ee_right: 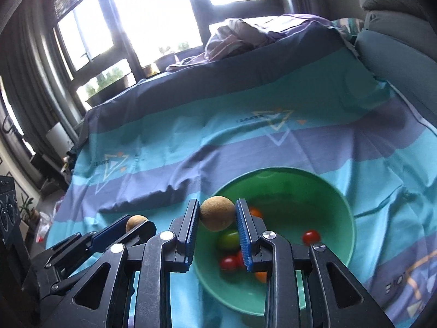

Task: Organize fruits
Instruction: 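Carry the tan fruit with the right tool over the green bowl, then open the right tool to drop the tan fruit into the bowl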

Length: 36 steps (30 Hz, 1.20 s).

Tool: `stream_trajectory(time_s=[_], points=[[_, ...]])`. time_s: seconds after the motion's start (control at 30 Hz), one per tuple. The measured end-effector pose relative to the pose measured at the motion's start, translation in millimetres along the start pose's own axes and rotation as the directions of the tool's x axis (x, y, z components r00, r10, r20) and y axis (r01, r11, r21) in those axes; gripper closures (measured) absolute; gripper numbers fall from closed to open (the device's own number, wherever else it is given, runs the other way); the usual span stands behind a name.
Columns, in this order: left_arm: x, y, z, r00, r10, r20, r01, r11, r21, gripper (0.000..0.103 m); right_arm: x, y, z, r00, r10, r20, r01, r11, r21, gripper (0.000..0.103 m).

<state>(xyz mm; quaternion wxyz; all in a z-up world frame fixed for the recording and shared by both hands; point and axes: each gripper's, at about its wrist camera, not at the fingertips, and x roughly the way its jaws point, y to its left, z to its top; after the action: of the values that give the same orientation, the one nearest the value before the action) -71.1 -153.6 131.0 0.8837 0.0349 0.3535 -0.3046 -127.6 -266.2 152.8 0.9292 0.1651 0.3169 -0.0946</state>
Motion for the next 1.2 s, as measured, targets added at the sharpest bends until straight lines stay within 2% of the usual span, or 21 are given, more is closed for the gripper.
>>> stream_trajectory(time_s=[0.23, 0.53, 0.83, 0.93, 0.97, 1.0, 1.07, 1.2], points=[[46, -29, -4, 0.992, -0.063, -0.110, 0.065, 0.998, 0.015, 0.077, 12, -49, 0, 0.990, -0.135, -0.046, 0.139, 0.986, 0.096, 0.074], [81, -45, -14, 0.978, -0.056, -0.202, 0.065, 0.997, 0.037, 0.076, 34, -73, -8, 0.976, -0.166, -0.138, 0.183, 0.975, 0.128, 0.074], [89, -46, -15, 0.967, -0.077, -0.243, 0.081, 0.997, 0.009, 0.076, 43, -81, -11, 0.966, -0.185, -0.182, 0.211, 0.968, 0.135, 0.074], [82, -43, -12, 0.969, -0.086, -0.233, 0.087, 0.996, -0.005, 0.061, 40, -80, -10, 0.966, -0.192, -0.173, 0.215, 0.968, 0.126, 0.074], [79, -43, -12, 0.971, -0.084, -0.223, 0.085, 0.996, -0.005, 0.052, 37, -80, -10, 0.967, -0.192, -0.166, 0.214, 0.969, 0.126, 0.072], [76, -43, -11, 0.974, -0.079, -0.211, 0.079, 0.997, -0.005, 0.045, 36, -79, -9, 0.969, -0.193, -0.157, 0.213, 0.969, 0.126, 0.067], [67, -41, -8, 0.979, -0.063, -0.192, 0.064, 0.998, -0.002, 0.042, 33, -78, -8, 0.970, -0.196, -0.141, 0.215, 0.968, 0.128, 0.058], [50, -39, -2, 0.987, -0.031, -0.155, 0.033, 0.999, 0.013, 0.031, 22, -76, -5, 0.971, -0.213, -0.106, 0.226, 0.966, 0.127, 0.056]])
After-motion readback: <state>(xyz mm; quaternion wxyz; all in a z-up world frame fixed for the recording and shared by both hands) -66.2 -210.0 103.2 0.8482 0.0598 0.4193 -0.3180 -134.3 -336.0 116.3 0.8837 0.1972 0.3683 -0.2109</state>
